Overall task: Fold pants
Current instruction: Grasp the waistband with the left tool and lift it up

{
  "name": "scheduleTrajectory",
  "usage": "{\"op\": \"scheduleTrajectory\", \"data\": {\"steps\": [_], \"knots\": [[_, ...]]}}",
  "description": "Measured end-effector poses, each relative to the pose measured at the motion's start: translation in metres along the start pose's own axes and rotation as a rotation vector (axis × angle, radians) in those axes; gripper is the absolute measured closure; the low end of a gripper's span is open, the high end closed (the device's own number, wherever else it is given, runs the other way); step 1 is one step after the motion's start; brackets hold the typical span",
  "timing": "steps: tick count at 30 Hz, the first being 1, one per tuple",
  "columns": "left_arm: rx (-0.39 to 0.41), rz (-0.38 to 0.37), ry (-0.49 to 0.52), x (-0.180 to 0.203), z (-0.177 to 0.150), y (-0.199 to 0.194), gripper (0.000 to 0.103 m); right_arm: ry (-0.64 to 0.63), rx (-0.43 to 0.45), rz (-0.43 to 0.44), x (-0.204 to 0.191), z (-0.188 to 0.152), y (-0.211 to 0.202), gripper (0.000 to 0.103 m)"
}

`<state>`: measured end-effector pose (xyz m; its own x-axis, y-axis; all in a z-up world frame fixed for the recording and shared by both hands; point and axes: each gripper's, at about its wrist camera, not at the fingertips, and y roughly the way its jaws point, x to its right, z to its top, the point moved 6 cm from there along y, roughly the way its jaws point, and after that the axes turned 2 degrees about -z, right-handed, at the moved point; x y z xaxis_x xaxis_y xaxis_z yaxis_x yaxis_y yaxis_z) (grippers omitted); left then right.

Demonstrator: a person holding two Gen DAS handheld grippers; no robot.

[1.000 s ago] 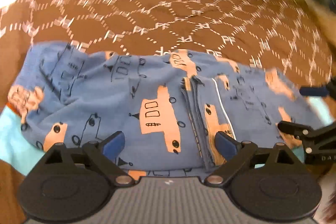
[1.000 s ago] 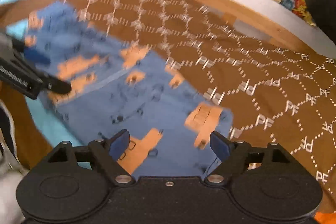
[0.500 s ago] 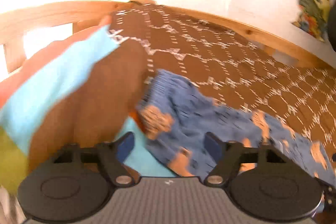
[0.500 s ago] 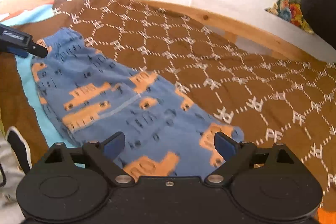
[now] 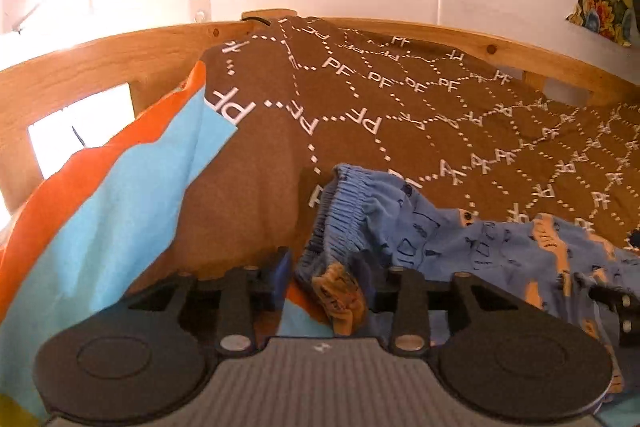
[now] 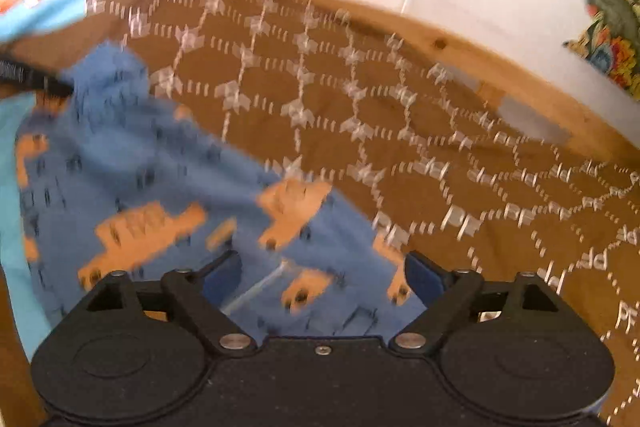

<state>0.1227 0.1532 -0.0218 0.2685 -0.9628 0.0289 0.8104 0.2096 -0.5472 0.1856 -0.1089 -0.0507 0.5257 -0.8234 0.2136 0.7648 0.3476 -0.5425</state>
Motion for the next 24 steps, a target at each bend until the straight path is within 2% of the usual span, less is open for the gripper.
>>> {"op": "scheduleTrajectory", "data": {"steps": [1, 3, 4, 7, 8, 12, 14, 16, 18, 21, 24], "knots": [[-0.002, -0.017, -0.026, -0.001, 0.001, -0.002, 0.048, 0.016, 0.025, 0.024, 0.002, 0.007, -0.001, 0.018], [-0.005, -0.065, -0.091, -0.003, 0.000, -0.002, 0.043, 0.004, 0.056, 0.079, -0.002, 0.025, 0.006, 0.021], [-0.008, -0.086, -0.116, -0.005, -0.002, -0.003, 0.043, -0.016, 0.052, 0.099, -0.005, 0.032, 0.013, 0.022], [-0.013, -0.106, -0.145, -0.011, -0.004, -0.004, 0.049, -0.033, -0.019, 0.187, -0.013, 0.042, 0.033, 0.042], [-0.015, -0.108, -0.154, -0.013, -0.005, -0.004, 0.050, -0.024, -0.029, 0.195, -0.013, 0.041, 0.032, 0.044], [-0.023, -0.126, -0.226, -0.021, -0.003, 0.001, 0.052, -0.006, -0.052, 0.204, -0.011, 0.026, 0.004, 0.044], [-0.025, -0.115, -0.248, -0.025, -0.004, 0.002, 0.059, -0.015, -0.070, 0.186, -0.013, 0.012, -0.012, 0.044], [-0.037, -0.077, -0.236, -0.025, -0.004, 0.005, 0.073, -0.043, -0.095, 0.154, -0.018, -0.003, -0.019, 0.044], [-0.047, -0.061, -0.235, -0.024, -0.002, 0.007, 0.079, -0.065, -0.118, 0.136, -0.024, -0.016, -0.015, 0.044], [-0.052, -0.042, -0.264, -0.021, 0.003, 0.002, 0.086, -0.027, -0.097, 0.124, -0.024, -0.019, -0.015, 0.042], [-0.016, -0.045, -0.199, -0.005, 0.012, -0.011, 0.088, -0.019, -0.059, 0.104, -0.018, -0.012, -0.024, 0.039]]}}
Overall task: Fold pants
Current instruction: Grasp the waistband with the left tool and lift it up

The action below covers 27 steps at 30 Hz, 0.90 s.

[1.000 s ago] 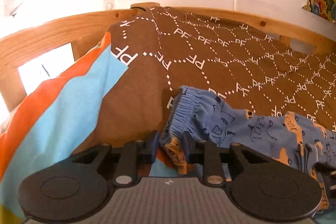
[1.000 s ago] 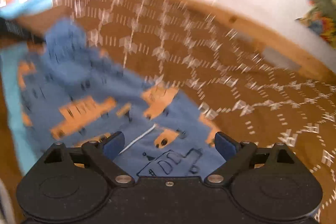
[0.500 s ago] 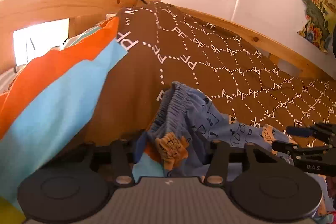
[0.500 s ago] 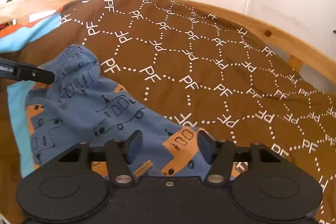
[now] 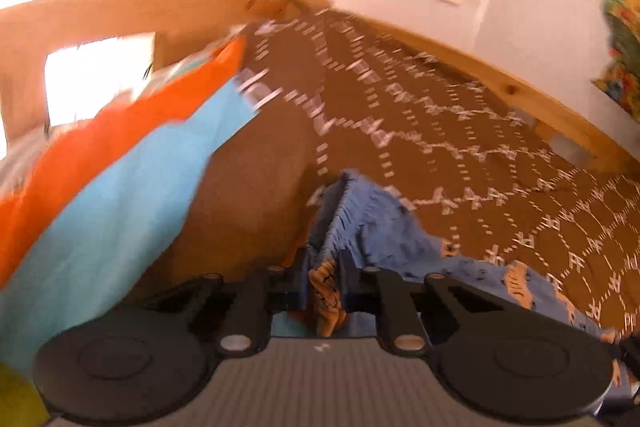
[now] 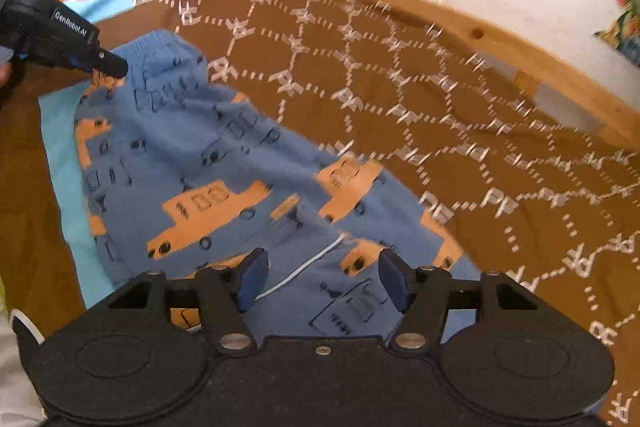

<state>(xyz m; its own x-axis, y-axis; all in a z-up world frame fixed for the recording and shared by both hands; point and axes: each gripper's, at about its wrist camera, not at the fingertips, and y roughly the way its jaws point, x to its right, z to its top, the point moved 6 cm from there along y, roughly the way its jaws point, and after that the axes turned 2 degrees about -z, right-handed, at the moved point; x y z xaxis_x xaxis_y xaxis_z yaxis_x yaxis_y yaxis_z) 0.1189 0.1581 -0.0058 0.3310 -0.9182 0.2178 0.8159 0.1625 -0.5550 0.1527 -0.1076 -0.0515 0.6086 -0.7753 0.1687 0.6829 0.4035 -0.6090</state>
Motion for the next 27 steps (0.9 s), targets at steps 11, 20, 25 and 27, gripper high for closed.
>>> {"op": "scheduleTrajectory", "data": {"steps": [11, 20, 25, 27], "knots": [[0.082, -0.277, 0.360, 0.144, 0.003, -0.052, 0.088, 0.106, 0.049, -0.075, 0.075, -0.016, -0.081, 0.033], [0.000, -0.494, 0.648, 0.266, -0.067, -0.057, 0.088, 0.232, 0.033, -0.192, 0.135, -0.053, -0.120, 0.032], [-0.109, -0.583, 0.687, 0.296, -0.118, -0.037, 0.062, 0.288, 0.021, -0.206, 0.157, -0.066, -0.115, 0.032], [-0.124, -0.578, 0.687, 0.294, -0.131, -0.036, 0.043, 0.325, 0.010, -0.190, 0.161, -0.073, -0.112, 0.032]]}}
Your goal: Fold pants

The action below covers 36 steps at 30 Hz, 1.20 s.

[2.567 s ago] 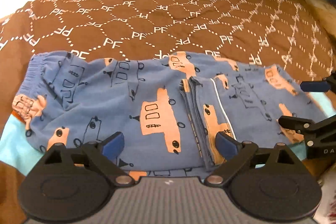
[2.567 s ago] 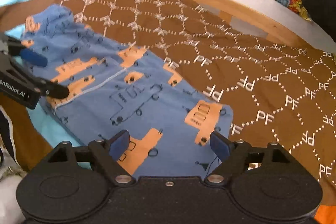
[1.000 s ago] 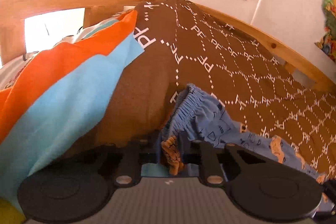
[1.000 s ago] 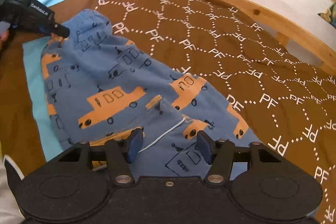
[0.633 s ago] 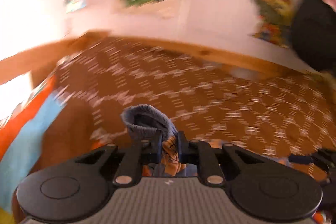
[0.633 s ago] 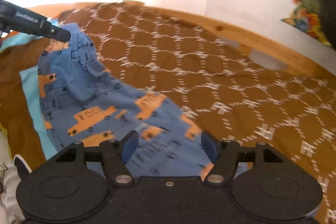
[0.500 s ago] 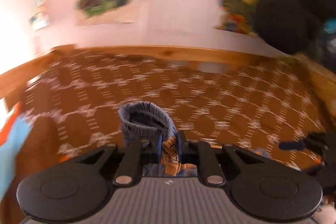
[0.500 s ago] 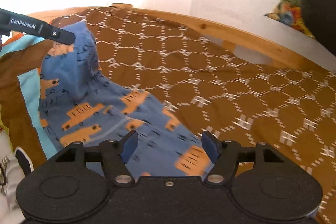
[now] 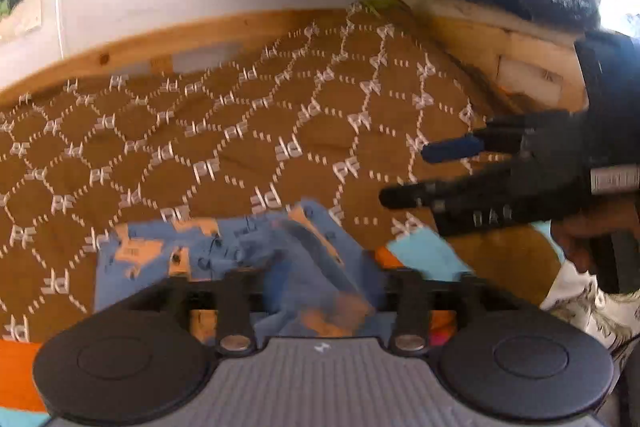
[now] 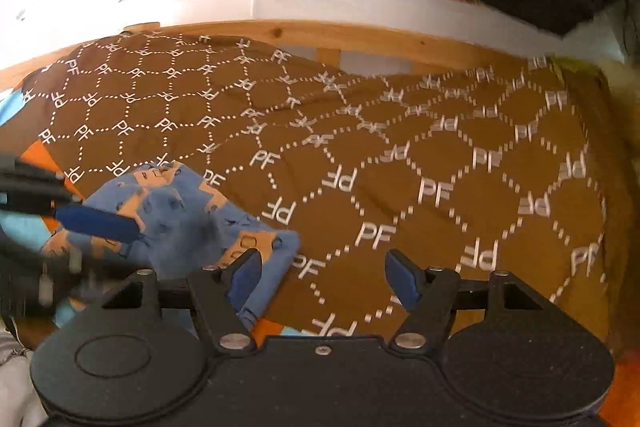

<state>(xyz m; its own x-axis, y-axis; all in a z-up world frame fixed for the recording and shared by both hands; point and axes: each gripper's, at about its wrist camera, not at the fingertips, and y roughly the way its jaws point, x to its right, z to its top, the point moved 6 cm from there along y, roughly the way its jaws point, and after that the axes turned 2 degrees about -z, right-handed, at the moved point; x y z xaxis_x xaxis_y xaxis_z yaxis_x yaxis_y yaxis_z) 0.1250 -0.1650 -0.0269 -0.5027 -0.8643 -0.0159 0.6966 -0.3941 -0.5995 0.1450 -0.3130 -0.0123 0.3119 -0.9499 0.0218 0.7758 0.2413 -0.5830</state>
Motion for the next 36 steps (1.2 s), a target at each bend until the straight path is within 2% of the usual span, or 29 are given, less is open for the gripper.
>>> {"op": "scheduleTrajectory", "data": {"steps": [3, 5, 8, 11, 13, 14, 17, 18, 19, 20, 21, 23, 29, 32, 36], "knots": [[-0.007, 0.030, 0.016, -0.002, -0.011, 0.000, 0.039, 0.037, -0.014, 0.039, 0.000, -0.007, 0.005, 0.032], [-0.023, 0.021, 0.030, -0.005, -0.017, 0.001, 0.038, 0.061, -0.011, 0.078, -0.003, -0.009, 0.007, 0.032], [-0.055, 0.011, 0.070, -0.005, -0.027, 0.004, 0.037, 0.108, -0.005, 0.183, -0.017, -0.008, 0.015, 0.033], [-0.085, 0.002, 0.090, -0.003, -0.033, 0.009, 0.038, 0.125, -0.013, 0.242, -0.032, -0.006, 0.027, 0.042], [-0.105, 0.000, 0.100, -0.002, -0.037, 0.013, 0.048, 0.140, -0.028, 0.265, -0.038, -0.005, 0.038, 0.047], [-0.112, 0.001, 0.103, -0.002, -0.038, 0.014, 0.050, 0.154, -0.035, 0.273, -0.040, -0.006, 0.043, 0.052], [-0.114, -0.020, 0.101, -0.002, -0.039, 0.014, 0.062, 0.206, -0.053, 0.299, -0.038, -0.010, 0.053, 0.057], [-0.116, -0.024, 0.105, -0.001, -0.040, 0.014, 0.067, 0.224, -0.058, 0.312, -0.038, -0.011, 0.055, 0.057], [-0.119, -0.023, 0.113, -0.001, -0.040, 0.015, 0.077, 0.239, -0.066, 0.322, -0.037, -0.012, 0.058, 0.061], [-0.117, -0.017, 0.121, 0.000, -0.040, 0.015, 0.082, 0.256, -0.073, 0.331, -0.037, -0.013, 0.060, 0.073], [-0.114, -0.011, 0.121, 0.000, -0.039, 0.014, 0.090, 0.266, -0.078, 0.333, -0.035, -0.014, 0.061, 0.080], [-0.107, -0.015, 0.091, -0.002, -0.036, 0.012, 0.095, 0.287, -0.075, 0.326, -0.033, -0.015, 0.060, 0.095], [-0.078, -0.053, 0.010, -0.006, -0.025, -0.004, 0.097, 0.314, -0.054, 0.347, -0.026, 0.001, 0.041, 0.096], [-0.058, -0.084, -0.006, -0.002, -0.019, -0.011, 0.097, 0.312, -0.084, 0.334, -0.020, 0.011, 0.032, 0.096], [-0.097, -0.116, 0.016, 0.004, -0.025, 0.004, 0.097, 0.282, -0.135, 0.295, -0.016, 0.001, 0.034, 0.096]]}}
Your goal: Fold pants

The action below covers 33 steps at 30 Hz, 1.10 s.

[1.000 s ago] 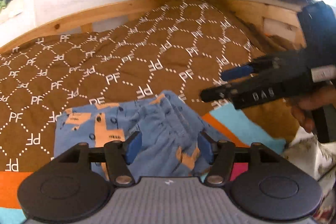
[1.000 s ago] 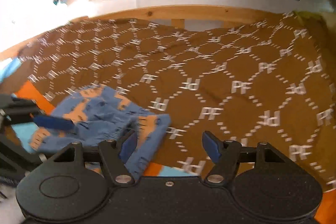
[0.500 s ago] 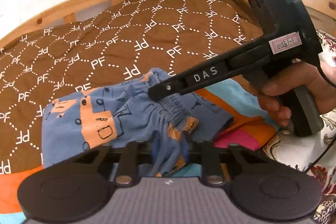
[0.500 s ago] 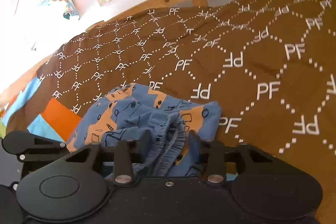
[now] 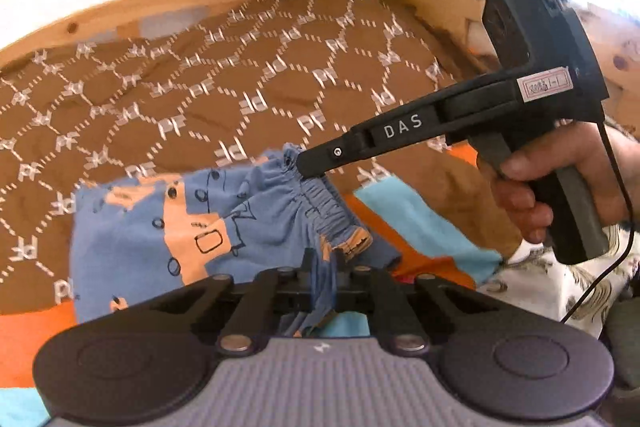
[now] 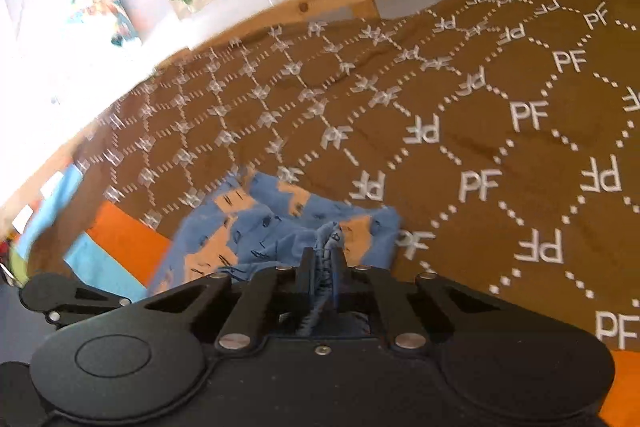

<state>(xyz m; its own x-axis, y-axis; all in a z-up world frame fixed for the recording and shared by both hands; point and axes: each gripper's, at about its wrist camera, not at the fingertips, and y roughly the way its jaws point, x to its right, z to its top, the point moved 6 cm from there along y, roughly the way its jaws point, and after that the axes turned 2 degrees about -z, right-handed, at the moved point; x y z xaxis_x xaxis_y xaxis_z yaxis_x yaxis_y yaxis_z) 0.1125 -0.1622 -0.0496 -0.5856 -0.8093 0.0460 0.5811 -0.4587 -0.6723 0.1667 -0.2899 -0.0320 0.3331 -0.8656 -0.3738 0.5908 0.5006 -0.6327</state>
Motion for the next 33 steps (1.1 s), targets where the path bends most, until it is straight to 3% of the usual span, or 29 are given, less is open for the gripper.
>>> {"op": "scheduleTrajectory", "data": {"steps": [7, 9, 11, 12, 13, 14, 16, 18, 20, 22, 24, 28, 33], "knots": [[-0.003, -0.029, -0.011, 0.001, -0.011, 0.013, 0.094, -0.022, -0.024, -0.052, 0.005, -0.013, 0.002, 0.096], [-0.005, -0.058, -0.051, -0.004, -0.013, 0.011, 0.091, -0.029, -0.037, -0.065, 0.005, -0.017, 0.005, 0.092], [0.005, -0.091, -0.127, -0.013, -0.011, 0.001, 0.084, -0.007, -0.036, -0.080, 0.008, -0.019, 0.002, 0.078], [0.020, -0.102, -0.174, -0.021, -0.010, -0.008, 0.069, -0.003, -0.025, -0.093, 0.008, -0.018, -0.001, 0.073], [0.041, -0.096, -0.214, -0.029, -0.009, -0.017, 0.042, -0.011, -0.008, -0.119, 0.008, -0.017, -0.006, 0.057], [0.072, -0.067, -0.255, -0.039, -0.008, -0.027, 0.031, -0.024, 0.019, -0.155, 0.008, -0.015, -0.011, 0.034], [0.129, 0.041, -0.320, -0.062, -0.007, -0.042, 0.020, -0.056, 0.088, -0.200, 0.003, -0.012, -0.018, 0.024], [0.126, 0.181, -0.345, -0.082, -0.009, -0.045, 0.007, -0.085, 0.106, -0.203, -0.009, -0.013, -0.015, 0.018], [0.078, 0.332, -0.352, -0.098, -0.016, -0.038, 0.004, -0.122, 0.088, -0.201, -0.021, -0.019, -0.008, 0.003], [-0.036, 0.423, -0.327, -0.107, -0.027, -0.023, 0.002, -0.182, 0.047, -0.235, -0.030, -0.027, 0.000, 0.003], [-0.136, 0.465, -0.300, -0.110, -0.041, -0.009, 0.000, -0.273, 0.001, -0.303, -0.033, -0.037, 0.005, 0.001], [-0.084, 0.430, -0.368, -0.112, -0.055, -0.015, 0.000, -0.358, -0.021, -0.319, -0.029, -0.046, 0.007, 0.001], [-0.081, 0.388, -0.436, -0.121, -0.063, -0.023, 0.000, -0.346, -0.108, -0.233, -0.022, -0.044, 0.009, 0.001]]}}
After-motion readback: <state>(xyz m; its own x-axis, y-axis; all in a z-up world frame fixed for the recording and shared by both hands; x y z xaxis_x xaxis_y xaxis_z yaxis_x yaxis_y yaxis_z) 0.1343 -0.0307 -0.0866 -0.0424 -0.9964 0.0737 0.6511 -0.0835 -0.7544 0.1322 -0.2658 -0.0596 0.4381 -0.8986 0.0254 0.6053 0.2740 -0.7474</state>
